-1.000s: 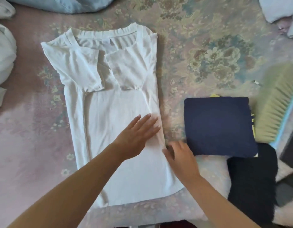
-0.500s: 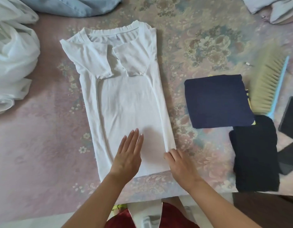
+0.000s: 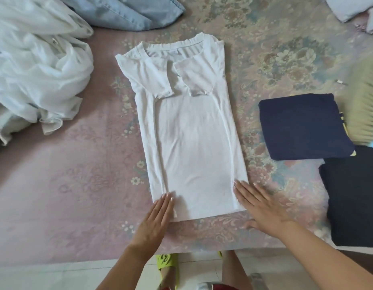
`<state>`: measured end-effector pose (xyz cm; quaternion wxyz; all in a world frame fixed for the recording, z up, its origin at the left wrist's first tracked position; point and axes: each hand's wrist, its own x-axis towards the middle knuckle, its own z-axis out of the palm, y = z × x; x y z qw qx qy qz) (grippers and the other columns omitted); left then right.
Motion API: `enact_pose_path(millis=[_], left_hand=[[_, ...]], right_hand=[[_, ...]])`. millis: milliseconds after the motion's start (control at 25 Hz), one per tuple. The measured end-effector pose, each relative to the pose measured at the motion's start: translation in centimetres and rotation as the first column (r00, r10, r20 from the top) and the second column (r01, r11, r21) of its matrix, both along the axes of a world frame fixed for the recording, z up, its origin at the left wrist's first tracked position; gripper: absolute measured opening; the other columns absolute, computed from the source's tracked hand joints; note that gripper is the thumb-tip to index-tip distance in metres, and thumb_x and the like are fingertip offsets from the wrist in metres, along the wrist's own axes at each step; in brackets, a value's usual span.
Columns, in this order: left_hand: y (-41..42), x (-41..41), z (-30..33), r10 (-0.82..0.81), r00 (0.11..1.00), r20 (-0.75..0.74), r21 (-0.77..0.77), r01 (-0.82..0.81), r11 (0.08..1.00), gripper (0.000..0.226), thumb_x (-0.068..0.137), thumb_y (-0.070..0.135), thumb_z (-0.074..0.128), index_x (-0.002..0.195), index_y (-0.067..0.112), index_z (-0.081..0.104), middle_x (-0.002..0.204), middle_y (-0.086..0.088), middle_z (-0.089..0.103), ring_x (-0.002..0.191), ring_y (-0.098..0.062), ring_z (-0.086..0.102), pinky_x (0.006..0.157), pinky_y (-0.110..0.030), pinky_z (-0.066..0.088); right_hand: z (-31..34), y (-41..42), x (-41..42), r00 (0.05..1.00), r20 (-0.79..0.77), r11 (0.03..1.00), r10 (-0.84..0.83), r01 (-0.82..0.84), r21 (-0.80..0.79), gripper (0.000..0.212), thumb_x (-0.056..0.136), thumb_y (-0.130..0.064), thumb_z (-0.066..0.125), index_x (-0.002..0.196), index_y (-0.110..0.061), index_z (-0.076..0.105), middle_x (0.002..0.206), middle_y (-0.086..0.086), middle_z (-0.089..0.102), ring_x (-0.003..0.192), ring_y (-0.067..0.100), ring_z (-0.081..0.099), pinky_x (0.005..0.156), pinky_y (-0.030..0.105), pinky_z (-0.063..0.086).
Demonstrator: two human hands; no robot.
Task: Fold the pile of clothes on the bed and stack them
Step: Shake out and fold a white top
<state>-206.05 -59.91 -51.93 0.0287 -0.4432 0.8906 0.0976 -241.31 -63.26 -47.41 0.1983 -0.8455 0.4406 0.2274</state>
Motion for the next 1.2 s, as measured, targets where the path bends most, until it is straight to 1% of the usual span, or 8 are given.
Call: enact_pose_path(millis=[160,280,440,600,840,960,1080,1200], left_hand=[[-0.6,-0.3,0.6,-0.008,1.000,0.024,-0.137,0.011,0.990,0.050,0.090,-0.020,0.009,0.137,-0.013,0.026,0.134,-0.030,0.047,0.127,-0.037,0.047,0.105,-0.039,0.041],[-0.5,-1.0,1.1,0.001,0.998,0.055,-0.083,0.003,0.997,0.043,0.094,-0.017,0.008,0.124,-0.015,0.039,0.114,-0.030,0.063,0.104,-0.035,0.066,0.087,-0.037,0.055],[-1.1,-1.2,3.6,-0.057,0.998,-0.013,0.133,0.059,0.989,0.073,0.059,0.002,0.075,0.120,-0.011,0.039,0.105,-0.021,0.070,0.093,-0.025,0.071,0.072,-0.027,0.059],[-0.7,-0.5,7.1,-0.064,0.996,0.070,0.479,0.023,0.878,0.102,0.013,0.022,0.087,0.106,0.006,0.047,0.091,-0.002,0.075,0.064,-0.007,0.070,0.041,-0.015,0.047],[-7.9,-0.1,11.6,0.290,0.952,-0.095,0.725,-0.134,0.676,0.026,0.082,0.017,0.048,0.099,0.007,0.064,0.090,-0.005,0.065,0.093,-0.021,0.060,0.071,-0.011,0.037],[-16.2,0.8,11.0,0.741,0.614,-0.273,0.644,-0.456,0.615,0.017,0.082,0.019,0.061,0.097,0.014,0.067,0.079,0.002,0.062,0.073,-0.011,0.055,0.062,-0.007,0.038],[-21.2,0.2,8.1,0.940,0.079,-0.331,0.785,-0.530,0.321,0.016,0.088,0.022,0.067,0.100,0.012,0.064,0.079,0.000,0.059,0.069,-0.010,0.054,0.064,-0.023,0.044],[-21.9,-1.4,5.0,0.970,-0.117,-0.212,0.815,-0.569,0.109,0.028,0.087,0.031,0.068,0.099,0.005,0.064,0.080,-0.005,0.059,0.069,-0.014,0.054,0.058,-0.024,0.042]], right_hand=[[-0.7,-0.1,-0.5,0.997,0.074,0.990,0.037,-0.026,-0.140,0.057,0.094,-0.006,0.017,0.149,-0.001,0.005,0.153,0.012,0.024,0.147,0.024,-0.002,0.116,0.042,0.008],[-1.2,0.1,-1.4,0.989,0.070,0.953,0.129,-0.104,-0.285,0.057,0.092,0.001,-0.013,0.148,0.003,0.001,0.143,0.019,0.040,0.146,0.029,-0.009,0.117,0.042,0.005],[0.2,0.0,-1.9,0.975,0.094,0.931,0.203,-0.163,-0.326,0.062,0.089,0.007,-0.009,0.149,0.000,-0.003,0.131,0.011,0.056,0.147,0.024,-0.007,0.117,0.036,0.003],[7.2,-1.9,-0.2,0.969,0.091,0.973,0.229,-0.231,0.006,0.063,0.074,-0.002,0.052,0.135,-0.020,0.050,0.131,-0.006,0.058,0.127,0.006,0.047,0.114,0.019,0.019],[11.6,-8.8,2.1,0.967,-0.095,0.684,-0.238,0.236,0.690,0.022,0.101,-0.018,0.036,0.111,-0.014,0.056,0.115,0.007,0.059,0.090,0.012,0.049,0.073,0.023,0.040],[10.4,-16.6,2.8,0.722,0.026,0.588,-0.692,0.541,0.601,0.011,0.098,-0.026,0.049,0.101,-0.021,0.059,0.102,-0.006,0.061,0.091,0.008,0.056,0.070,0.018,0.042],[6.9,-21.7,3.7,0.192,0.277,0.329,-0.942,0.699,0.635,0.017,0.092,-0.028,0.061,0.105,-0.017,0.062,0.101,-0.005,0.065,0.093,0.011,0.060,0.071,0.023,0.042],[2.0,-22.4,4.6,-0.070,0.239,0.106,-0.968,0.753,0.649,0.031,0.086,-0.032,0.068,0.105,-0.008,0.064,0.103,0.005,0.066,0.096,0.020,0.059,0.075,0.029,0.041]])
